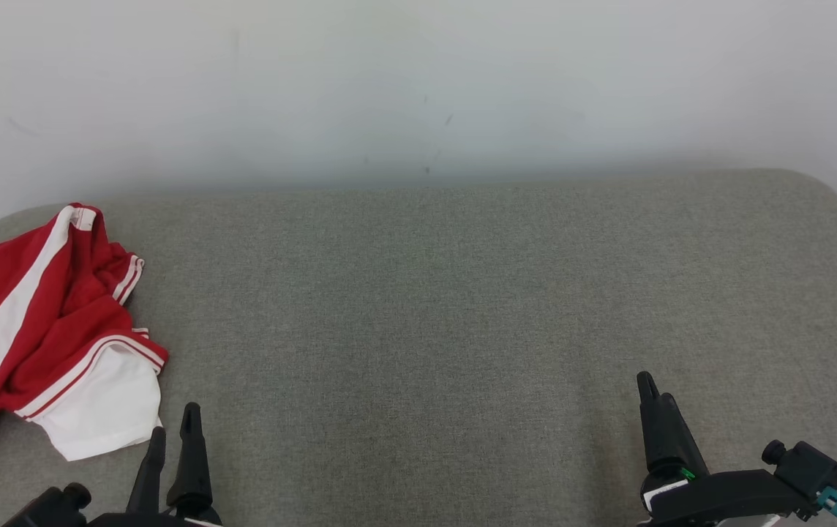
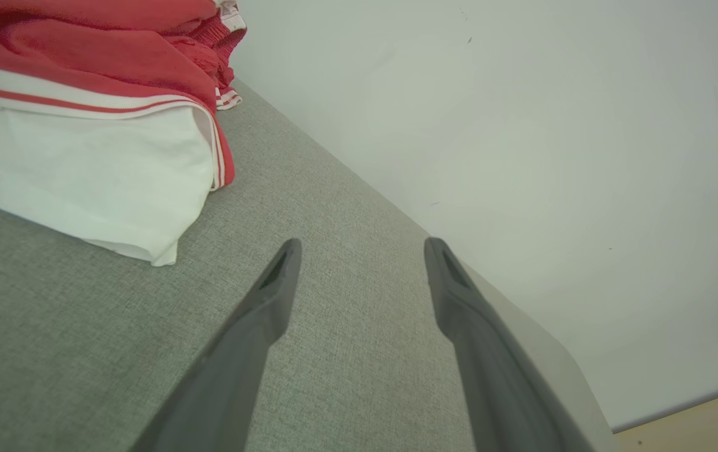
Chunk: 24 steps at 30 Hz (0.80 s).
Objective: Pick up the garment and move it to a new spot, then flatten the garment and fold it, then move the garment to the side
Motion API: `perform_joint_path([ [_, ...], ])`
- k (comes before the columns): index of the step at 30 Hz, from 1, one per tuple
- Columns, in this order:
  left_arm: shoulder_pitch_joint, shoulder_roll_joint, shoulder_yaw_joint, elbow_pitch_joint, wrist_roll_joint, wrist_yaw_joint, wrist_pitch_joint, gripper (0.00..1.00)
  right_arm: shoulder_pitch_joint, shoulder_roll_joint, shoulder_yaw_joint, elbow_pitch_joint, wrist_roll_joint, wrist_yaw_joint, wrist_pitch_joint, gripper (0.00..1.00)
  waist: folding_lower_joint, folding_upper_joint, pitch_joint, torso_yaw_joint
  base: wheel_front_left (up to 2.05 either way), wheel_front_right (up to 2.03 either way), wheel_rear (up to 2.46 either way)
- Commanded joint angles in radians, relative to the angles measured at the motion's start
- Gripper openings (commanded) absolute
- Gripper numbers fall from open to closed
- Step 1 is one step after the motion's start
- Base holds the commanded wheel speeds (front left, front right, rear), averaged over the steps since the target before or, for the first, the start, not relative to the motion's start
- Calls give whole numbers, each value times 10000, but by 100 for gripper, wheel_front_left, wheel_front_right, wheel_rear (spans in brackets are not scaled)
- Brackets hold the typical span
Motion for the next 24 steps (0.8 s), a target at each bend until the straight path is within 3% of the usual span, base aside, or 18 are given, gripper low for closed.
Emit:
perform_joint_path([
  [1,25,59,-27,-170,469,19,-122,100,-48,-10,82,-186,-460,-8,-111,100,0,0,0,7,0,0,0],
  [24,220,153,-211,-625,3050,-114,-753,100,142,-14,289,-452,-2946,-12,-744,100,0,0,16,17,0,0,0],
])
